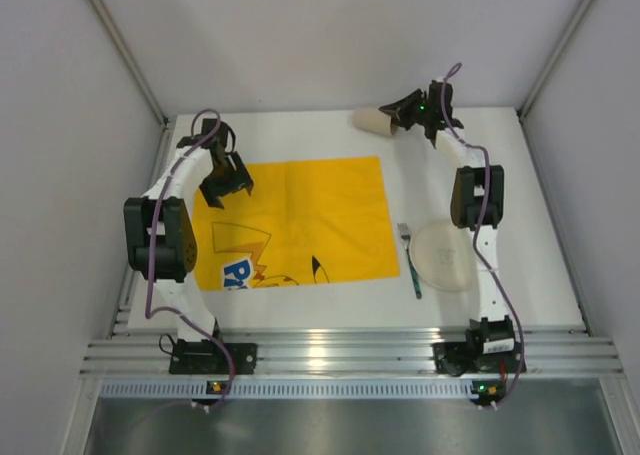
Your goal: Set the dinner table for one person
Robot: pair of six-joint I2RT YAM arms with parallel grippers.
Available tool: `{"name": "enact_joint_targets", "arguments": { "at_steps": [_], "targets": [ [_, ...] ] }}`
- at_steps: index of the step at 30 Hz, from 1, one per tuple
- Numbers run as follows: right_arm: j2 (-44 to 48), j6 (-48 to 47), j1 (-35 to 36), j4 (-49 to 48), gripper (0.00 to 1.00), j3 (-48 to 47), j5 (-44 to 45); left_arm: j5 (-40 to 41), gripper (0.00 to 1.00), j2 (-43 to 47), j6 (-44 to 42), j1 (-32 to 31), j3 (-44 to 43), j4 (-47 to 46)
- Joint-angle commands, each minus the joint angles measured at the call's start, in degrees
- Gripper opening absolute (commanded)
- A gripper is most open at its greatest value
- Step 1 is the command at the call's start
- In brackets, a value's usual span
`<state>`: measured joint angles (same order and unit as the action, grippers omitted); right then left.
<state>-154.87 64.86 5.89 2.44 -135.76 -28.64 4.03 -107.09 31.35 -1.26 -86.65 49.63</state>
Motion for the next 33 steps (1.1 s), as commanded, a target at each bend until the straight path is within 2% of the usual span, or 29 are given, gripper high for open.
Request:
{"name": "enact_joint_targets", "arguments": {
  "at_steps": [1,3,8,13,14,17,21,24,27,30,33],
  "targets": [
    [6.57,-5.78,0.09,5.45,0.06,-1.96,0.08,1.24,0.81,-0.23,-0.50,-1.20,-2.20,2.67],
    [9.92,-12.10,-0.09,13.53,0.01,-1.96,2.44,1.33,0.81,-0.05,-0.77,-1.20,-2.12,2.23],
    [18.37,-21.85,0.61,31.79,0.00,-2.40,9.03,0.10,0.81,0.65,-1.47,-1.29,0.51,-0.66],
    [22.93,-31.62,5.35,47.55,0.00,-4.94,16.50,-1.57,0.81,1.62,-1.82,-1.29,4.91,-5.06],
    [23.20,-34.86,6.40,52.97,0.00,-5.56,19.73,-2.01,0.81,1.71,-2.00,-1.29,5.70,-5.50],
    [24.87,-40.84,11.32,60.90,0.00,-6.18,25.97,-2.89,0.80,1.97,-2.61,-1.29,7.02,-6.64],
    [26.02,-45.25,19.75,66.55,0.00,-5.57,32.32,-3.50,0.80,3.20,-3.66,-1.29,9.04,-8.84],
    [25.41,-47.10,23.28,67.79,0.00,-6.35,36.63,-3.68,0.80,3.64,-4.11,-1.29,10.19,-9.90],
    [23.65,-47.37,23.99,69.19,0.00,-6.88,39.27,-3.77,0.80,3.81,-4.81,-1.20,10.54,-10.08],
    [23.03,-49.21,25.56,67.79,0.00,-3.30,44.27,-5.34,0.80,4.60,-5.07,-1.12,10.89,-10.43],
    [20.14,-49.04,25.66,67.44,0.00,-3.63,43.33,-6.14,0.80,5.13,-5.16,-0.77,11.07,-10.60]
  ]
}}
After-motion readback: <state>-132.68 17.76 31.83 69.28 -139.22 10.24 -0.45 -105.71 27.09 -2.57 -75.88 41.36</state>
